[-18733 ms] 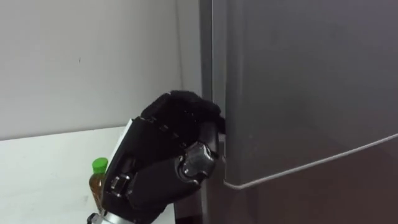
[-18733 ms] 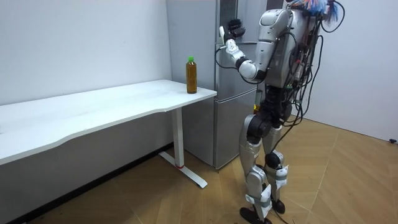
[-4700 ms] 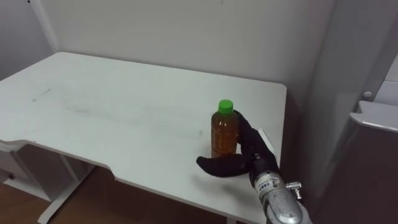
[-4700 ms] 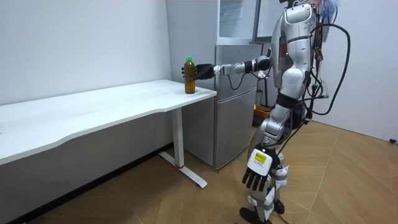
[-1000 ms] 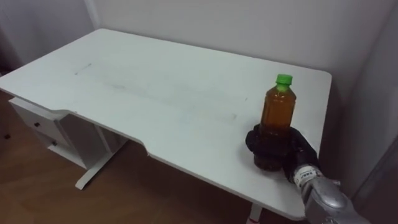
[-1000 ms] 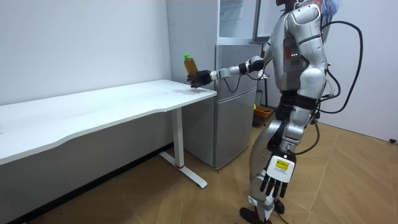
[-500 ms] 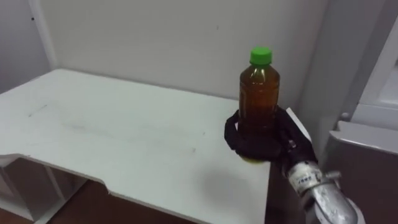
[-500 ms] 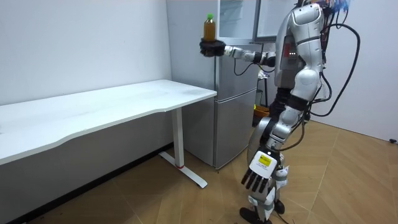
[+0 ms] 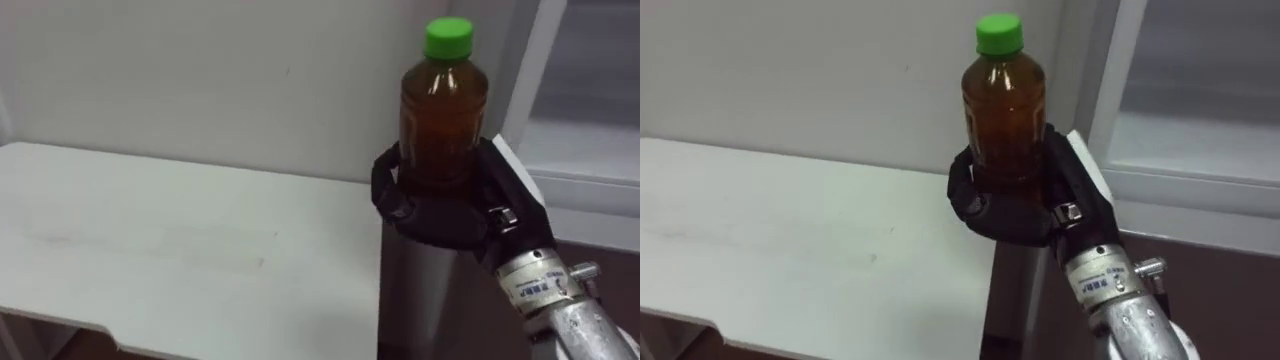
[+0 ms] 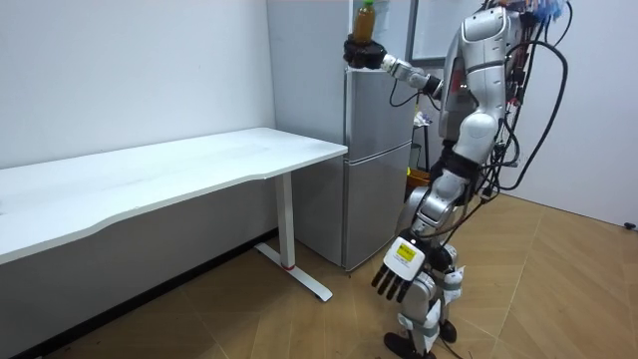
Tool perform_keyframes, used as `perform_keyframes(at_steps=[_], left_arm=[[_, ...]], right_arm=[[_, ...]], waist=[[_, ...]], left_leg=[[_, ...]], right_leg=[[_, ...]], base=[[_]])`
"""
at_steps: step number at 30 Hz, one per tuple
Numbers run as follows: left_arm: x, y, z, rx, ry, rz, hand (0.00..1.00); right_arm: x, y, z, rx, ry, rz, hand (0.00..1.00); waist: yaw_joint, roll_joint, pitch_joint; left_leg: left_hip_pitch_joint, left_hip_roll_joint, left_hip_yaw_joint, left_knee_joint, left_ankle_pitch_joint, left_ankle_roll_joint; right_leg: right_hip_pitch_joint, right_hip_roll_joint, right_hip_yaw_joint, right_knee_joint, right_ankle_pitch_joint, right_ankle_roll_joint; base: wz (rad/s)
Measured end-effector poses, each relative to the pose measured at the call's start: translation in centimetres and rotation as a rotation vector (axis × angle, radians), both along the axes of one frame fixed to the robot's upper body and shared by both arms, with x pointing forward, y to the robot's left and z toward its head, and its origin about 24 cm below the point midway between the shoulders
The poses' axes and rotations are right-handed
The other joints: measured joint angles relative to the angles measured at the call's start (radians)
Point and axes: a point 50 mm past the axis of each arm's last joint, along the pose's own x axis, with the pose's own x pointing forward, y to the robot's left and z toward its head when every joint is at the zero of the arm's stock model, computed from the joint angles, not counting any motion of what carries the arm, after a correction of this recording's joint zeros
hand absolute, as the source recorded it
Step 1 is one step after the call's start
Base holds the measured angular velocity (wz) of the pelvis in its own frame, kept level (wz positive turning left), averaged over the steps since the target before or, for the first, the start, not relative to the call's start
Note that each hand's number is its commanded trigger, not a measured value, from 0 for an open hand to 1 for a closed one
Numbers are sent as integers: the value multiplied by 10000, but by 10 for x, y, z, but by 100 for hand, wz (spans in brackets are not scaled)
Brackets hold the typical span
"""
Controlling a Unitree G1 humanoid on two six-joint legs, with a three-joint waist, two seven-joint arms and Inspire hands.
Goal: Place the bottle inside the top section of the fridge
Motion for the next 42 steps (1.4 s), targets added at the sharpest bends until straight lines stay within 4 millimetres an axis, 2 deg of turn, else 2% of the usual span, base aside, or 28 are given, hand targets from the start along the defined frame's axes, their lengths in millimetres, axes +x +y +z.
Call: perform_keyframes(at_steps=[2, 4, 7, 11, 20, 29, 35, 37, 39, 42], left_arm=[[1, 0, 0, 19, -30, -33, 0], [5, 1, 0, 75, -88, -216, 0], [6, 2, 1, 107, -76, -282, 0], [5, 5, 1, 260, 31, -423, 0], [10, 9, 3, 400, -4, -441, 0], [19, 12, 5, 686, -328, -515, 0], [14, 17, 6, 854, -208, -452, 0], [9, 19, 6, 928, -10, -455, 0], [6, 19, 6, 937, 155, -411, 0], [4, 19, 6, 948, 245, -382, 0]], right_arm=[[-3, -1, 5, -220, -230, 3, 100], [-7, -1, 10, -580, -534, -53, 100], [-8, -1, 9, -731, -544, -22, 100], [-10, -3, 6, -968, -351, 29, 100], [-24, -22, 20, -937, -986, -682, 100], [-27, -55, 7, -836, -275, -2036, 100], [-18, -84, -3, -199, 506, -3233, 100], [-14, -96, -11, -56, 1004, -3861, 100], [-13, -102, -16, 85, 1362, -4157, 100], [-12, -107, -20, 308, 1675, -4426, 100]], waist=[[-35, -1, -1], [-212, -26, 2], [-346, -73, 12], [-480, -163, -18], [-698, -208, -43], [-839, -162, 7], [-977, -353, 94], [-976, -478, 82], [-975, -525, 52], [-965, -536, 53]], left_leg=[[88, 21, 95, -58, -14, -17], [111, 32, 151, -72, -19, -21], [201, 67, 322, -139, -46, -29], [226, 96, 399, -136, -99, -31], [286, 175, 531, -108, -226, -69], [563, 220, 583, -153, -306, -109], [589, 220, 594, -149, -317, -104], [575, 221, 595, -100, -318, -106], [576, 216, 595, -101, -322, -103], [558, 212, 595, -106, -322, -101]], right_leg=[[20, 30, 136, -10, 1, -2], [17, 56, 250, -11, 1, -3], [10, 90, 412, -4, 9, -18], [-5, 126, 532, -13, 11, -21], [54, 219, 696, -135, 52, -64], [214, 291, 870, -160, 64, -70], [321, 296, 908, -168, 63, -70], [310, 303, 913, -189, 62, -71], [304, 303, 906, -190, 61, -70], [280, 301, 895, -185, 61, -70]], base=[[-19], [-8], [-14], [-9], [-5], [-5], [0], [0], [0], [0]])
